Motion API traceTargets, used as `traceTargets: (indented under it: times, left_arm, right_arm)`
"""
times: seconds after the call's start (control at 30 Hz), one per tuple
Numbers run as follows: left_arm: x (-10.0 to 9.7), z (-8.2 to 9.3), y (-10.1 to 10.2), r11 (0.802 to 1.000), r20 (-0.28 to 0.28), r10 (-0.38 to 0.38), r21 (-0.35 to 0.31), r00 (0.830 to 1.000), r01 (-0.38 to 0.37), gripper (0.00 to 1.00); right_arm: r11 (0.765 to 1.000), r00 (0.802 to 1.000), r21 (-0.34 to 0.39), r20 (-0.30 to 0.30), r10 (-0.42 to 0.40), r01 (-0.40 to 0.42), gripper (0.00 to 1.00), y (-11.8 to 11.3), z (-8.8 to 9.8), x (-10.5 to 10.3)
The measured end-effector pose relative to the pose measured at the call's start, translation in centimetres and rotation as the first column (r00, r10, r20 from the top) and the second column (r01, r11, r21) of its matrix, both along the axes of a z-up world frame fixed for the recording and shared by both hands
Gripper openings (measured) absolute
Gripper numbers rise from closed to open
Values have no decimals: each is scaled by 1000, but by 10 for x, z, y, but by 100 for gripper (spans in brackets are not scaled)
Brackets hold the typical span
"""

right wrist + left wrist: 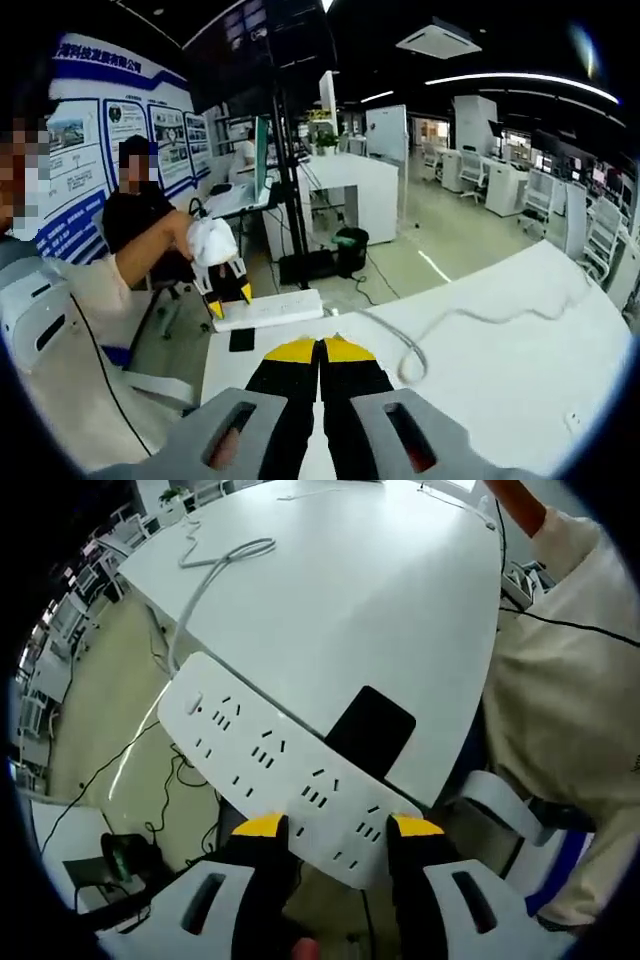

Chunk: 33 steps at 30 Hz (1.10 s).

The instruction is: Pick up the power strip scattered on the table, fix it on the side mounting bracket of the table, and press the switch

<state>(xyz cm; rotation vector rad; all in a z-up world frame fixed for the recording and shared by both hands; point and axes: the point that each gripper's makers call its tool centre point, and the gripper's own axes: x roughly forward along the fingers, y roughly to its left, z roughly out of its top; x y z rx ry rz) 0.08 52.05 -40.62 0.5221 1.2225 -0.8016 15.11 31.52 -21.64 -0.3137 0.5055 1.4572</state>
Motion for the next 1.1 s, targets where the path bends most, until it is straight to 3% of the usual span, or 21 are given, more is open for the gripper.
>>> traceTargets:
  times: [0.57,1.1]
  left_arm:
    - [0,0,-3,1000,20,9,-27,1000,-8,44]
    - [1,0,-1,1000,2,11,0,1000,-11,44]
  right_arm:
    - [997,997,-25,-37,68,-69,0,34,-20,-9]
    - [992,991,-54,-74,113,-117,0,72,-41,-16]
